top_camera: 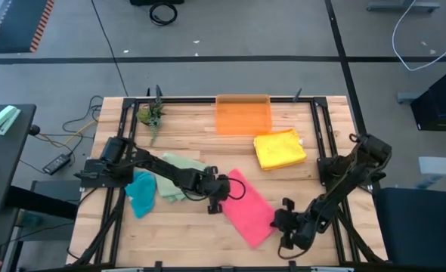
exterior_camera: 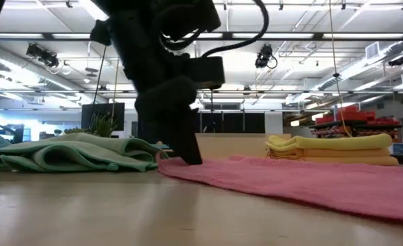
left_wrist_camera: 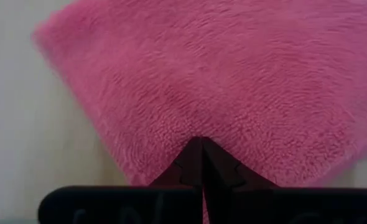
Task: Fold microfiber towels
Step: Fold the pink microfiber cloth
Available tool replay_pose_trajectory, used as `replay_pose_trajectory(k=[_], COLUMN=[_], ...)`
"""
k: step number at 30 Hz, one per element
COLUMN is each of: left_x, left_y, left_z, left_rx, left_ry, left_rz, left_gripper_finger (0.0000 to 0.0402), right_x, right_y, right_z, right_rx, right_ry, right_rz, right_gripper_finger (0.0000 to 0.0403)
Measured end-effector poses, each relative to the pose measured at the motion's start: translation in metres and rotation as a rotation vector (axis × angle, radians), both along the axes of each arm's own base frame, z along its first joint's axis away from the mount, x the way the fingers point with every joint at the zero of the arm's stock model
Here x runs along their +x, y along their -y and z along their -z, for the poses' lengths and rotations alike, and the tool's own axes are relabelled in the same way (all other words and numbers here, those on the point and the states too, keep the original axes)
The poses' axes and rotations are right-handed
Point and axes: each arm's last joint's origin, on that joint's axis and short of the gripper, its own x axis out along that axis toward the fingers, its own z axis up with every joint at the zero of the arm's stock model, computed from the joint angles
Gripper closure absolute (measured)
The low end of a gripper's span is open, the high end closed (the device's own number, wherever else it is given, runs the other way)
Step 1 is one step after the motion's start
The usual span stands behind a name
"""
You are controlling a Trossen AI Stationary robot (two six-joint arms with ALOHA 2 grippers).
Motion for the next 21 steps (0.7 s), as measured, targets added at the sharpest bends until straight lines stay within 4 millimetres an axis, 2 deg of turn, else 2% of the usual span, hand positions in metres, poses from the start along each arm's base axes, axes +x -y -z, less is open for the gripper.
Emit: replay_pose_trajectory(k=[6, 12, 16, 21], left_x=[0.004, 0.002, -0.005, -0.02], left_y=[0.019, 0.021, 0.024, 0.04], left_z=[-0.012, -0.046, -0.051, -0.038], left_rx=[-0.066, 0.03, 0.088, 0.168], left_ry=[0.109, 0.158, 0.101, -0.035], left_rz=[0.088, 0.176, 0.302, 0.529], left_gripper_finger=[0.0389, 0.0393, 0.0364, 0.0316], right_x=[-0.022, -0.031, -0.032, -0.029], right_y=[0.026, 0.039, 0.028, 0.002], right_z=[-0.014, -0.051, -0.065, -0.062], right_rx=[-0.059, 0.004, 0.1, 0.121], right_ry=[-0.086, -0.012, 0.09, 0.151], right_rz=[-0.01, -0.01, -0.048, -0.153], right_gripper_finger=[0.0403, 0.0403, 0.0401, 0.039])
